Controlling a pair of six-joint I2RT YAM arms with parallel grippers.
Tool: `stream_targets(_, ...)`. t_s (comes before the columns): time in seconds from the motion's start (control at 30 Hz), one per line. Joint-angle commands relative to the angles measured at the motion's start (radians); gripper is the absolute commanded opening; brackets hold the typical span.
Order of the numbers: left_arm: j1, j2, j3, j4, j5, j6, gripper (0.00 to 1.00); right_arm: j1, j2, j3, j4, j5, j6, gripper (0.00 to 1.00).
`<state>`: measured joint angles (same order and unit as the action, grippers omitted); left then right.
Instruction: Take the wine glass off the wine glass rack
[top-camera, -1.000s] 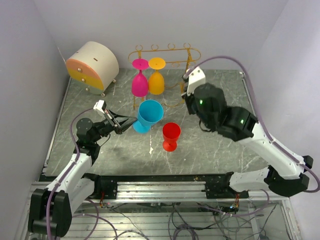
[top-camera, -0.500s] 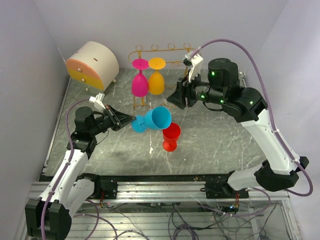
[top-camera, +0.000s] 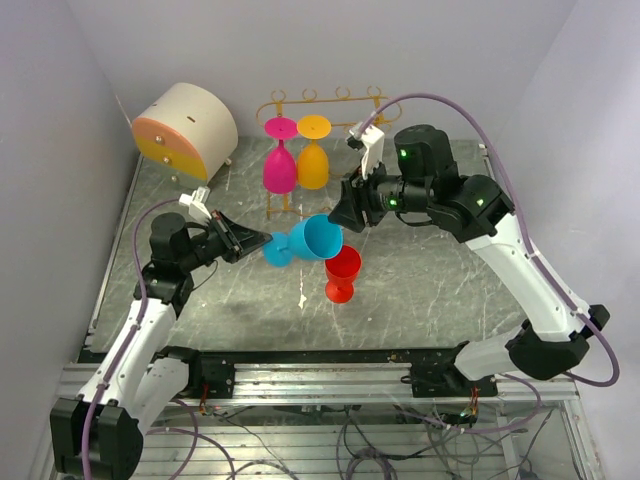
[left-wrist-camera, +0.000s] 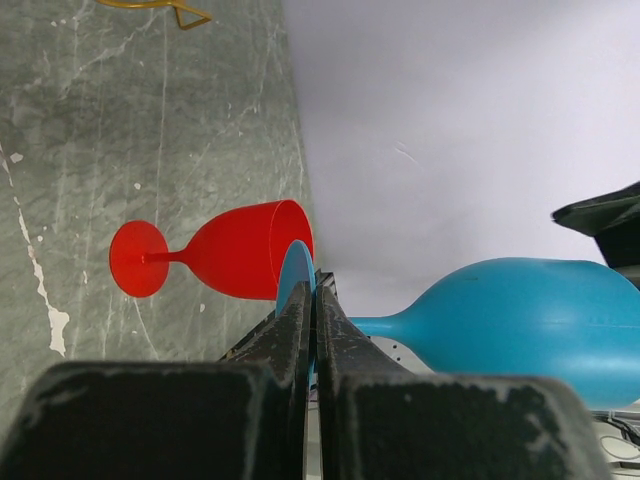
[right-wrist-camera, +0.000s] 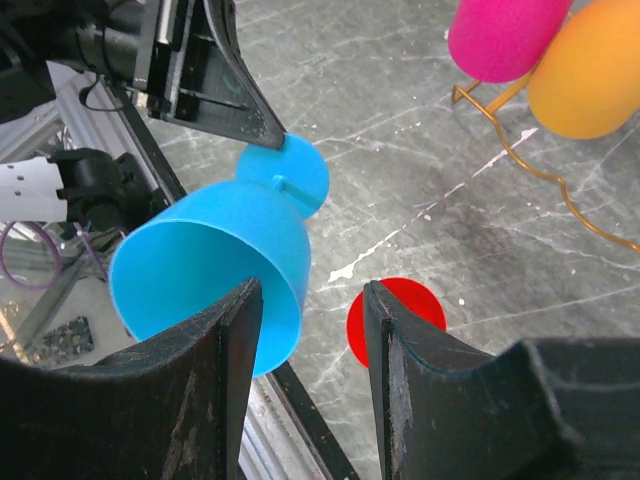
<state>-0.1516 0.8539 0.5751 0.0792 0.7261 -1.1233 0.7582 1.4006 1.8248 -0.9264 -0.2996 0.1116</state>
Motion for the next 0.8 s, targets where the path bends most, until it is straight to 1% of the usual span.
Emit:
stream_targets(0.0, -0.002, -0.028, 0.014, 0.05, 0.009, -0.021, 0.07, 0.001, -0.004, -0.031, -0.014, -0.005, -0.025, 0.45)
stream_targets(0.17, -0.002, -0.035, 0.01, 0.063, 0.012, -0.037, 0.07, 0.012, 0.004, -0.05, -0.003, -0.017, -0.028, 0.44)
stream_targets(0.27, -0.002, -0.039, 0.014, 0.056, 0.01, -0.036, 0.07, 0.025, 0.022, -0.055, 0.001, -0.031, -0.027, 0.38)
stream_targets(0.4, -0.002, -0.039, 0.025, 0.032, 0.007, -0.019, 0.07, 0.044, 0.053, -0.059, 0.015, -0.048, -0.013, 0.21)
stream_targets(0.5, -0.002, -0.038, 0.036, -0.016, -0.007, 0.017, 0.07, 0.063, 0.072, -0.056, 0.02, -0.009, -0.001, 0.05)
stream_targets(0.53, -0.002, -0.037, 0.049, -0.053, -0.022, 0.046, 0.1, 0.068, 0.073, -0.057, 0.027, 0.01, 0.007, 0.01)
stream_targets(0.57, -0.002, -0.037, 0.066, -0.116, -0.048, 0.085, 0.15, 0.069, 0.073, -0.056, 0.035, 0.025, 0.013, 0.0)
stream_targets(0.6, -0.002, -0.036, 0.092, -0.199, -0.092, 0.133, 0.24, 0.07, 0.077, -0.051, 0.039, 0.04, 0.019, 0.0)
stream_targets(0.63, -0.002, -0.036, 0.124, -0.332, -0.154, 0.19, 0.3, 0.07, 0.082, -0.041, 0.038, 0.053, 0.023, 0.0)
stream_targets(0.67, -0.002, -0.036, 0.178, -0.435, -0.232, 0.245, 0.34, 0.071, 0.091, -0.03, 0.034, 0.067, 0.026, 0.0)
stream_targets(0.7, -0.002, -0.037, 0.215, -0.53, -0.318, 0.296, 0.37, 0.072, 0.1, -0.017, 0.028, 0.081, 0.028, 0.0)
stream_targets(0.77, -0.002, -0.048, 0.277, -0.667, -0.488, 0.358, 0.39, 0.075, 0.124, 0.004, 0.016, 0.098, 0.029, 0.0)
